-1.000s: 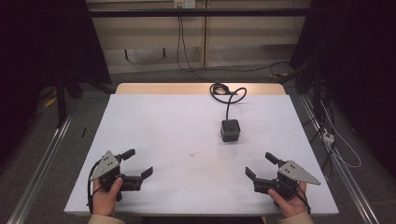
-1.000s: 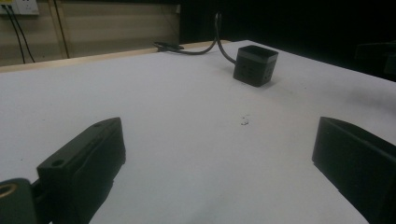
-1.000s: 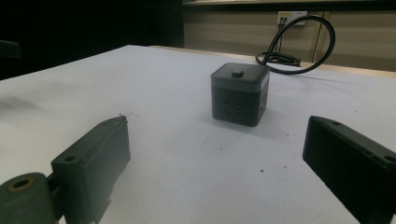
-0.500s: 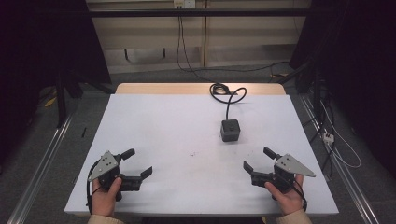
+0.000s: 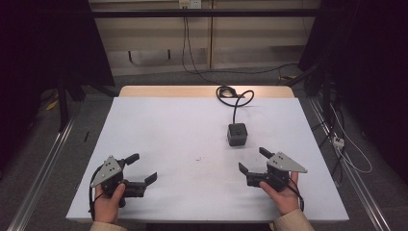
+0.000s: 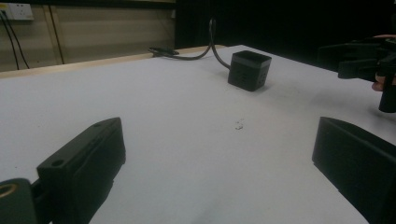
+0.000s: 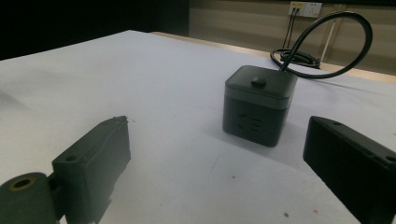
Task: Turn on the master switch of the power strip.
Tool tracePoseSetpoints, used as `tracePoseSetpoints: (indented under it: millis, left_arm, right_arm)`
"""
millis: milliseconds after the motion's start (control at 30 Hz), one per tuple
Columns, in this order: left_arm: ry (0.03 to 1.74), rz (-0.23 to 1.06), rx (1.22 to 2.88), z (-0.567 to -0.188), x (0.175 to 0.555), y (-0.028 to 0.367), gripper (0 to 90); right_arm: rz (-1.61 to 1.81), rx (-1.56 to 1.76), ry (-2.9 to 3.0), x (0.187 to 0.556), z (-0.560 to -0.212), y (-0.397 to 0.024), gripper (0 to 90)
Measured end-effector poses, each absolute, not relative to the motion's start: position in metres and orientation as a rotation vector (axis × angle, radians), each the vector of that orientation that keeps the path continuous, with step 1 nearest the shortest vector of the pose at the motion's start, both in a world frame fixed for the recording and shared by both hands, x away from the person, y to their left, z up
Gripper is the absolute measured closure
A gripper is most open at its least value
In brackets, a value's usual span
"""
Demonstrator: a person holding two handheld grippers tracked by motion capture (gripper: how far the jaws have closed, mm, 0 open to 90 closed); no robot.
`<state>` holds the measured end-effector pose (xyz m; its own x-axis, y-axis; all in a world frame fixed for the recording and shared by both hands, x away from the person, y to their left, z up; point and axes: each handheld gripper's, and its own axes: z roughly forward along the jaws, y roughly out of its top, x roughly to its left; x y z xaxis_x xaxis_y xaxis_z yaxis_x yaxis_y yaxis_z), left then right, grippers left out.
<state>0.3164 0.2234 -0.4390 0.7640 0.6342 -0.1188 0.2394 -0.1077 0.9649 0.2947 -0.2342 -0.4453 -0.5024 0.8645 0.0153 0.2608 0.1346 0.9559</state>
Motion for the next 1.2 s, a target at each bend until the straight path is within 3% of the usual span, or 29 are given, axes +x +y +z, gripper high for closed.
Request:
tracePoseSetpoints:
  millis: [1200]
  left_arm:
    - [0.68,0.379,1.695,-0.44,0.316,0.22,2.4]
  right_arm:
    - [1.35,1.177,1.806,0.329,-0.44,-0.235,7.8]
